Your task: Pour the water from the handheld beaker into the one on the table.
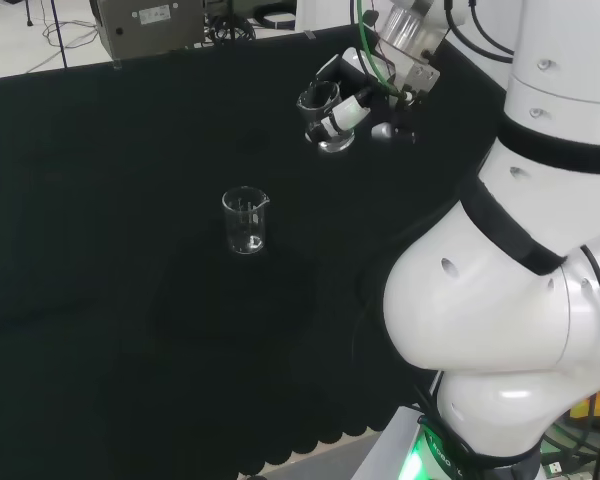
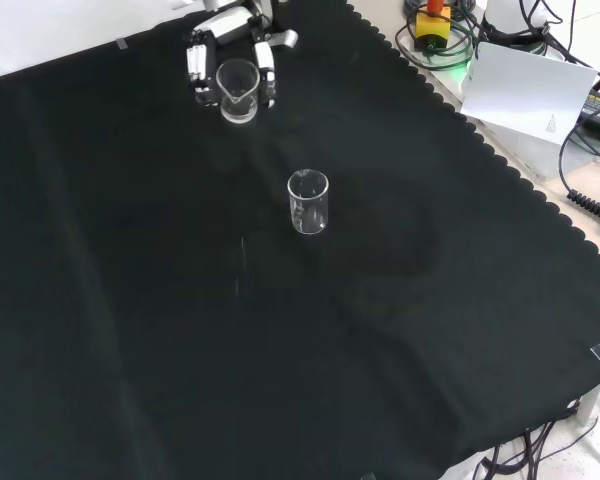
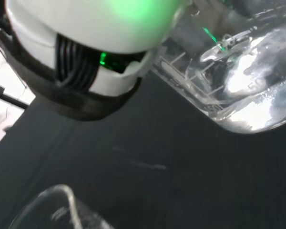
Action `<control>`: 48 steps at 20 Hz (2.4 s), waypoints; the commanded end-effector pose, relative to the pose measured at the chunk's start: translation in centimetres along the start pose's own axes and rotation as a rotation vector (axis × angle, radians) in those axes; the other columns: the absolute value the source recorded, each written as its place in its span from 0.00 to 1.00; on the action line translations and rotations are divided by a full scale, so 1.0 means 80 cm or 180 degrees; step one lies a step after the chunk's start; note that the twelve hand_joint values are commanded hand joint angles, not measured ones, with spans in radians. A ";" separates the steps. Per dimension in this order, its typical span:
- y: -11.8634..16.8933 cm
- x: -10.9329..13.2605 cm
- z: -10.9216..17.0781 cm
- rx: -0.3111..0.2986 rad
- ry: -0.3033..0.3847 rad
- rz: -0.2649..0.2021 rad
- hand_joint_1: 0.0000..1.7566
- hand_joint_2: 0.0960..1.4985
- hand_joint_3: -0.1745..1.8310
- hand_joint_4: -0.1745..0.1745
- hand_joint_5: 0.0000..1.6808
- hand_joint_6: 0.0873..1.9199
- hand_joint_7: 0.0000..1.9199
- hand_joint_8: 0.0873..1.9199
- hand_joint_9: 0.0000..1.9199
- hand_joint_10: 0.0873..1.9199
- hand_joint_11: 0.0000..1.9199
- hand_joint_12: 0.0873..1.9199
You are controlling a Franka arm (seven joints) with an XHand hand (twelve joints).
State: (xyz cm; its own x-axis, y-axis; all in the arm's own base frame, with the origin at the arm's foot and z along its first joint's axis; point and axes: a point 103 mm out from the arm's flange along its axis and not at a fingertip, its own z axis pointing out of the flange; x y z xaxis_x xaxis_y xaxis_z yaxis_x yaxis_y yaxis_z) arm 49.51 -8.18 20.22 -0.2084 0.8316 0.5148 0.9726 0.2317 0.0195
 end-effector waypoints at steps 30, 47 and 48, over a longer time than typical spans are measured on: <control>-0.020 0.100 0.088 0.1681 -0.1580 0.0306 0.87 0.44 0.30 0.00 0.77 0.24 0.69 0.22 0.86 0.00 0.59 0.41; 0.002 0.125 0.103 0.2041 -0.2123 0.0495 0.88 0.42 0.32 0.00 0.77 0.24 0.70 0.21 0.86 0.00 0.59 0.40; 0.002 0.126 0.103 0.2053 -0.2145 0.0507 0.88 0.42 0.32 0.00 0.77 0.24 0.70 0.21 0.86 0.00 0.59 0.40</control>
State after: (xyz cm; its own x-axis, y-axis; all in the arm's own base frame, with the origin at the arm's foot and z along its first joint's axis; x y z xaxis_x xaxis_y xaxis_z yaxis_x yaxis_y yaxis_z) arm 46.75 3.95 18.15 -0.2822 0.9537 -0.1039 0.7997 0.1740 -0.5746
